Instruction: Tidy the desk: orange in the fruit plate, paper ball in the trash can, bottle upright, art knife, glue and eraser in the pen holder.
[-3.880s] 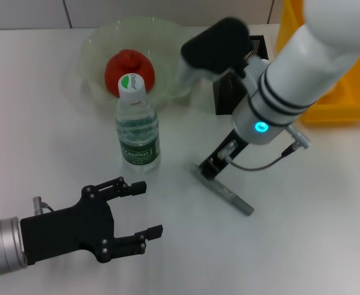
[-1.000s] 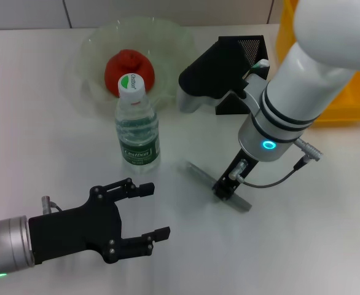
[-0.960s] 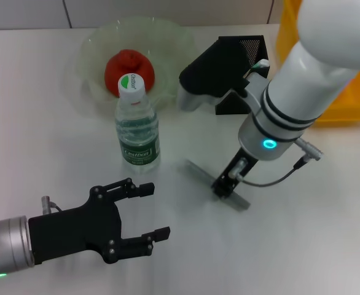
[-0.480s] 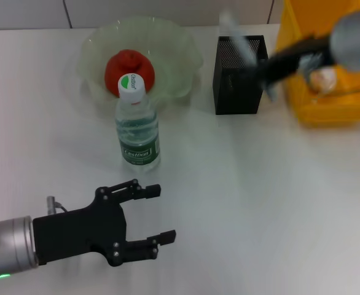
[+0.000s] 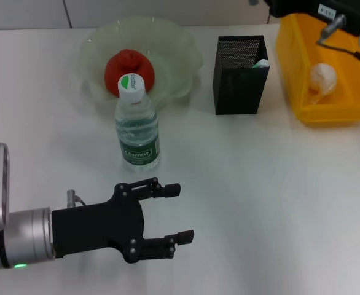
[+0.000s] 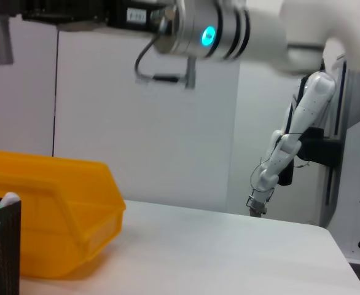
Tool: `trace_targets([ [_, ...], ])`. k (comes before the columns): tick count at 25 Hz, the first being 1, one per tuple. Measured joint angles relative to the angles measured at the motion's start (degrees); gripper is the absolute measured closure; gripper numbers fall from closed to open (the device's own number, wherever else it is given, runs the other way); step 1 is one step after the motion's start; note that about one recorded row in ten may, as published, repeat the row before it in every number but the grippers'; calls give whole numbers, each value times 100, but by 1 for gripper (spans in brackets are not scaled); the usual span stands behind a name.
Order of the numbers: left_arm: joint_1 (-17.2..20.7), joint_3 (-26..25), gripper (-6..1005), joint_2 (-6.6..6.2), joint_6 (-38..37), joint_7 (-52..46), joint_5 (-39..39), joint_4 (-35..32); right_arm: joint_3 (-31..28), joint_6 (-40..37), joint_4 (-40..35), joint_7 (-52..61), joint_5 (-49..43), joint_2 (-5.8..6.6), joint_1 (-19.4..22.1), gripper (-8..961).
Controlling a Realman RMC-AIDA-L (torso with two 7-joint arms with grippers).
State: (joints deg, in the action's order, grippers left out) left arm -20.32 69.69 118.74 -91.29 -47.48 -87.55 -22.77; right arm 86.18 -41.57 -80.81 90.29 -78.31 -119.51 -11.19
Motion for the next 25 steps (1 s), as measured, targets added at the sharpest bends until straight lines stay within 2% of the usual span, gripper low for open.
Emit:
trace_targets([
  [2,-26,1,214,1,-6,-16,-6,5,-29,-405,909,-1678,1499,9,-125,814],
  [3,-56,1,214,1,-13,-35,-11,15,-99,-1082,1984,-3178,2773,25,-359,814],
  [4,-56,1,214,1,-13,-35,-11,15,-99,-1082,1984,-3178,2773,25,-359,814],
  [5,-73,1,214,1,-15,-41,-13,20,-279,-1767,3126,-4229,3593,33,-683,814],
  [6,-86,1,214,0,-16,-44,-15,28,-279,-1767,3126,-4229,3593,33,-683,814],
  [7,-104,2,214,2,-17,-46,-15,33,-407,-2017,3651,-4554,3833,34,-861,815],
  [8,-129,5,214,1,-19,-53,-16,43,-719,-2421,4632,-5022,4038,34,-1269,815],
  [9,-166,14,214,5,-20,-62,-17,57,-719,-2421,4632,-5022,4038,34,-1269,815],
  [13,-233,28,214,9,-10,-69,-17,124,-1097,-2507,6084,-5331,3990,39,-1981,814],
  [20,-266,27,214,9,3,-69,-17,130,-1041,-2137,6376,-5443,3932,1,-2227,817],
  [25,-264,27,214,9,-1,-69,-17,129,-1034,-1890,6736,-5419,3890,-2,-2545,817],
])
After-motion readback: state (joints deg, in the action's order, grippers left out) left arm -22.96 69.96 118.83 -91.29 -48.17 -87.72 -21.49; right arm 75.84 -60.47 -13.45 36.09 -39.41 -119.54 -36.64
